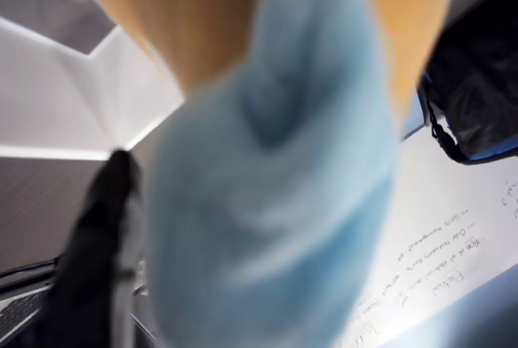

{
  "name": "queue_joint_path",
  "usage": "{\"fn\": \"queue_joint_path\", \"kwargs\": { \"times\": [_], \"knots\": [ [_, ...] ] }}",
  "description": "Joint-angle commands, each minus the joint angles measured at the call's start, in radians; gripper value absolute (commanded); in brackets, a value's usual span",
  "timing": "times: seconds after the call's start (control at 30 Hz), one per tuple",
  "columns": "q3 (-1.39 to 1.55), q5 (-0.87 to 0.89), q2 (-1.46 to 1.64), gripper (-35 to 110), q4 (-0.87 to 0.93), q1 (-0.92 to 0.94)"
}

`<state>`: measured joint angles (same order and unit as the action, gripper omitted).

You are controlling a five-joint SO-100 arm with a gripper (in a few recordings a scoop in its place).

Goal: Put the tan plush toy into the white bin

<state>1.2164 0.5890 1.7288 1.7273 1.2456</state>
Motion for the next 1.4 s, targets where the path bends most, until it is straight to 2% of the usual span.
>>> {"fn": "queue_joint_path", "kwargs": {
  "times": [0.0,0.5,0.97,1.1,1.37],
  "knots": [
    [-0.08,0.008,0.008,76,0.002,0.006],
    [-0.081,0.008,-0.155,76,-0.12,0.005],
    [-0.08,0.008,-0.249,75,-0.115,0.008],
    [-0.074,0.008,-0.227,65,-0.114,0.008],
    [-0.064,0.008,-0.179,37,-0.114,0.008]
  ]
}}
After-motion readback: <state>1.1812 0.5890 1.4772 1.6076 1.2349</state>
